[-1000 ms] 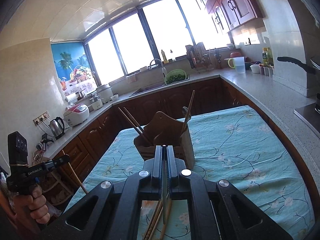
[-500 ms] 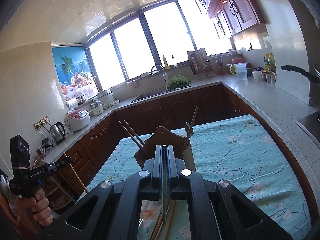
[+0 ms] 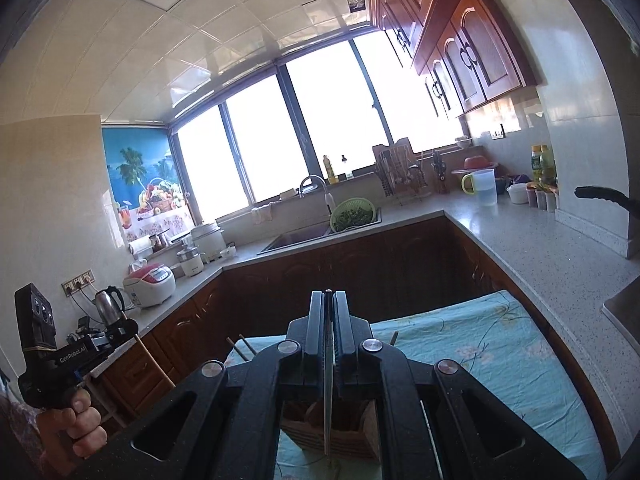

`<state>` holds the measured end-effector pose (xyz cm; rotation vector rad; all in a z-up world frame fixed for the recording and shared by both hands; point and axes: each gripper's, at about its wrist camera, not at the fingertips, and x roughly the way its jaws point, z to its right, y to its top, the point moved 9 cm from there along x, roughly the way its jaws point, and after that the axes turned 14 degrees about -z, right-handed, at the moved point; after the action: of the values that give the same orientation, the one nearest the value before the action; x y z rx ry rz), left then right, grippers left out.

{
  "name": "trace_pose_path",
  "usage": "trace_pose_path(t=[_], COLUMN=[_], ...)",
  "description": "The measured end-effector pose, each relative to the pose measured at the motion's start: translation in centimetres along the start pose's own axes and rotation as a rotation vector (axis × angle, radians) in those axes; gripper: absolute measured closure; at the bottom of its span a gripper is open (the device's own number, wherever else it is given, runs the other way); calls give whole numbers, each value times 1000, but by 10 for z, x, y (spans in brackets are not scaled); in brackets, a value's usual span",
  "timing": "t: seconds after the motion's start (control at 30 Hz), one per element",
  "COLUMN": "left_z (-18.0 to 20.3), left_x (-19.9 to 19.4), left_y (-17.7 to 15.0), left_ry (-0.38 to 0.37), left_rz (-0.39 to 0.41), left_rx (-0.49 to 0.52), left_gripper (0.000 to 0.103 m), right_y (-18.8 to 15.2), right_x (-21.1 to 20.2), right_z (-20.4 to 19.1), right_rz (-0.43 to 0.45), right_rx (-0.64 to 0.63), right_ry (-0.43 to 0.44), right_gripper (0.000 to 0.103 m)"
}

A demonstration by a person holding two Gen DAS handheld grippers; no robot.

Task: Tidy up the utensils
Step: 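Lift both chopsticks and carry them toward the wooden holder, then lower both chopsticks into the holder slots and open both tools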

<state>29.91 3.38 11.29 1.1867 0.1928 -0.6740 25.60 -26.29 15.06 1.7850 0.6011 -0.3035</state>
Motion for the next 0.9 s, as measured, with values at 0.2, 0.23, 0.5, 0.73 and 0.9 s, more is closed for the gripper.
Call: trace_pose_path(t=[0.2, 0.23, 0.5, 0.73, 0.9], left_z=[4, 3, -12, -21, -17], left_x=[49, 58, 133, 174, 184], left_y=[15, 13, -23, -46, -42], left_ry=[3, 6, 57, 45, 54], left_rz=[42, 47, 21, -44, -65], left_rx=[-15, -20, -60, -64, -21], left_gripper=[100, 100, 100, 99, 98], right_y=[22, 23, -11, -52, -58], right_x=[23, 27, 66, 100, 104], right_z=[14, 15, 28, 36, 43], right_rz=[25, 28, -3, -91, -108], right_rx=[24, 22, 27, 51, 72], right_ry=[-19, -26, -75, -84, -86], right_gripper=[99, 99, 99, 99, 99])
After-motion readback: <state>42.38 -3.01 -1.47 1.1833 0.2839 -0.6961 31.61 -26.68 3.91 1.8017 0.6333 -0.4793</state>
